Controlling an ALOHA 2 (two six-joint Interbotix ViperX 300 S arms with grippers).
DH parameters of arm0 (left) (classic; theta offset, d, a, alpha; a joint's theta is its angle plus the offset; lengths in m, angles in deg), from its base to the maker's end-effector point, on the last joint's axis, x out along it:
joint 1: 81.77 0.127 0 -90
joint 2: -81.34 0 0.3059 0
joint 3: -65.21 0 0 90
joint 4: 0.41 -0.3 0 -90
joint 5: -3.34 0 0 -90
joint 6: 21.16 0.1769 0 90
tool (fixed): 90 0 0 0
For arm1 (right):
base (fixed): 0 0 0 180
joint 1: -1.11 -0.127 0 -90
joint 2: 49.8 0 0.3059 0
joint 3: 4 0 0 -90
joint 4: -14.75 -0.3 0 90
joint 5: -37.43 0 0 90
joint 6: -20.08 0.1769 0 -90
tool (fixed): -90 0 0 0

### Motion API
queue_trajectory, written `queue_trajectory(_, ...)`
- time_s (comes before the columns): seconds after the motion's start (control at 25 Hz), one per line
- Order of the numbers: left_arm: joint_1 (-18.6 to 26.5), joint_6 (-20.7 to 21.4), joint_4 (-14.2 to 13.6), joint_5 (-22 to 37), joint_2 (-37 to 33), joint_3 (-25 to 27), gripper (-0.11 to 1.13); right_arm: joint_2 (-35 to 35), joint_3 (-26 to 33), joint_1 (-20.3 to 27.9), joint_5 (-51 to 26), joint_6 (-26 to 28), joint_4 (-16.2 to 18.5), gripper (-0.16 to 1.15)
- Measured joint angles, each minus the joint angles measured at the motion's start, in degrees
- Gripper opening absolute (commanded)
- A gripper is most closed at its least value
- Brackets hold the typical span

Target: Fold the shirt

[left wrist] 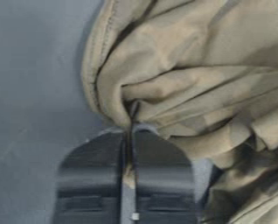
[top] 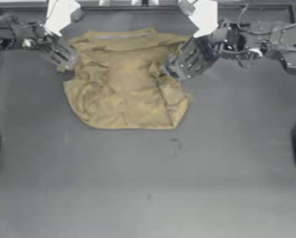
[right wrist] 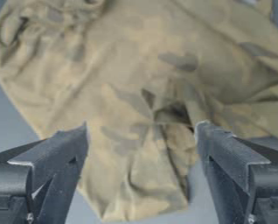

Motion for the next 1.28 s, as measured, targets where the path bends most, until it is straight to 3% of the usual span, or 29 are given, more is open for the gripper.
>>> queue_trajectory(0.12, -0.1, 0.1, 0.0, 0.2, 0.1, 0.0, 0.06, 0.0, -0.1, 0.0, 0.0, 0.1, 0.0, 0.99)
queue_trajectory(0.32, -0.5, 0.4, 1.0, 1.1, 0.0, -1.5, 0.02, 0.0, 0.0, -0.1, 0.0, 0.1, -0.1, 0.99)
queue_trajectory(0.56, -3.7, 0.7, 1.7, 5.6, -0.1, -7.6, 0.02, 0.0, -0.1, -0.1, 0.0, 0.1, -0.1, 0.99)
queue_trajectory(0.84, -6.9, 0.9, 3.6, 5.9, 0.2, -13.2, 0.02, 0.0, -0.1, -0.4, 0.0, 0.1, -0.1, 0.99)
queue_trajectory(1.08, -8.5, 1.0, 4.0, 5.8, 5.1, -16.5, 0.03, 0.7, -0.3, -0.4, -0.3, 0.3, -0.1, 0.99)
queue_trajectory(1.2, -8.9, 1.3, 4.0, 5.4, 6.9, -17.8, 0.14, 1.1, -0.9, -0.4, -0.3, 0.4, -0.2, 0.99)
queue_trajectory(1.28, -9.0, 2.4, 4.6, 5.2, 7.6, -18.5, 0.36, 1.4, -1.1, -0.4, -0.3, 0.4, -0.2, 0.99)
